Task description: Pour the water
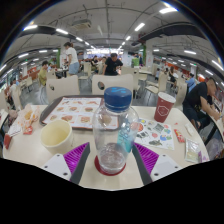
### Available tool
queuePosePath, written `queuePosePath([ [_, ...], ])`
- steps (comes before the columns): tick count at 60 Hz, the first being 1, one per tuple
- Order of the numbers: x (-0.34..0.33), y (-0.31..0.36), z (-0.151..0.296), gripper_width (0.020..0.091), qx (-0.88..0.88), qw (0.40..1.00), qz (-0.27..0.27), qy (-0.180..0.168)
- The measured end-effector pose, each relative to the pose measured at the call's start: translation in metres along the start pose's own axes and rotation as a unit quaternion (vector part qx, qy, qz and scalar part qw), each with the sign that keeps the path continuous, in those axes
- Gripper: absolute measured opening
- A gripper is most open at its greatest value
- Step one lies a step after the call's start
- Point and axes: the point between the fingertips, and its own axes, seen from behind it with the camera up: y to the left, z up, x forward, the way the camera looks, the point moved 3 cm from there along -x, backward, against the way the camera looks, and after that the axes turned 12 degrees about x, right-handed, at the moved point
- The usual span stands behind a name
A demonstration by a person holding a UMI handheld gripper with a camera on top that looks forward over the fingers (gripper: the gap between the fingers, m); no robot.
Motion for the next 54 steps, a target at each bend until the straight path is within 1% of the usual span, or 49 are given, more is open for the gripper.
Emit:
queuePosePath([
  [1, -0.003, 0.001, 0.0, 0.0865, 0.002, 1.0, 0.0, 0.003],
  [4, -0.019, -0.002, 0.0, 0.0841, 0.006, 1.0, -0.015, 0.017],
  [8, -0.047, -0.002, -0.001, 0.0849, 0.011, 0.998, -0.038, 0.039],
  [11, -0.07, 0.004, 0.0, 0.0855, 0.016, 0.998, -0.046, 0.049],
  [14, -0.095, 0.008, 0.0, 0.0854, 0.012, 0.996, -0.052, 0.067],
  [19, -0.133, 0.022, 0.006, 0.0852, 0.006, 0.997, -0.054, 0.062],
  [24, -0.166, 0.04, 0.01, 0.0855, 0.003, 0.997, -0.044, 0.064],
  [34, -0.21, 0.069, 0.018, 0.0847, -0.002, 0.998, -0.021, 0.057],
  [42, -0.224, 0.081, 0.018, 0.085, -0.019, 0.998, -0.006, 0.052],
  [46, -0.229, 0.084, 0.015, 0.0848, -0.009, 0.998, 0.002, 0.056],
  [54, -0.233, 0.08, 0.013, 0.085, -0.016, 0.998, -0.003, 0.058],
])
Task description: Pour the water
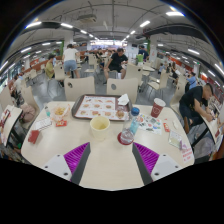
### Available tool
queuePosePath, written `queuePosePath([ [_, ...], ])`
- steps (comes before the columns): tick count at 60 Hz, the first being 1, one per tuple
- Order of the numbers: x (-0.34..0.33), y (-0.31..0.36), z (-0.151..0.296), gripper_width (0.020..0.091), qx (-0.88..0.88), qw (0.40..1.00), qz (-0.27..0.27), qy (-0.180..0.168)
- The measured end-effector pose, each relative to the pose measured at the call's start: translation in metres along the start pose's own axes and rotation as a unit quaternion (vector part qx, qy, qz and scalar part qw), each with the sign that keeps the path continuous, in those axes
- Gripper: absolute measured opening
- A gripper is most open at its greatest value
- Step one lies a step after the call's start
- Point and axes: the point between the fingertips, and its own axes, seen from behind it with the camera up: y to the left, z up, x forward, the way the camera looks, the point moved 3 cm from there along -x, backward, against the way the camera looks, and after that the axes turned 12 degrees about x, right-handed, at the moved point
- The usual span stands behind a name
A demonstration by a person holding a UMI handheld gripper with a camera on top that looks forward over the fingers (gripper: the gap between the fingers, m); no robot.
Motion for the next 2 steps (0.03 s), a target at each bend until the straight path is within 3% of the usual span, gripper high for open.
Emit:
queuePosePath([
  [2, 0.0001, -0.0013, 0.0004, 0.0853, -0.001, 1.0, -0.002, -0.002],
])
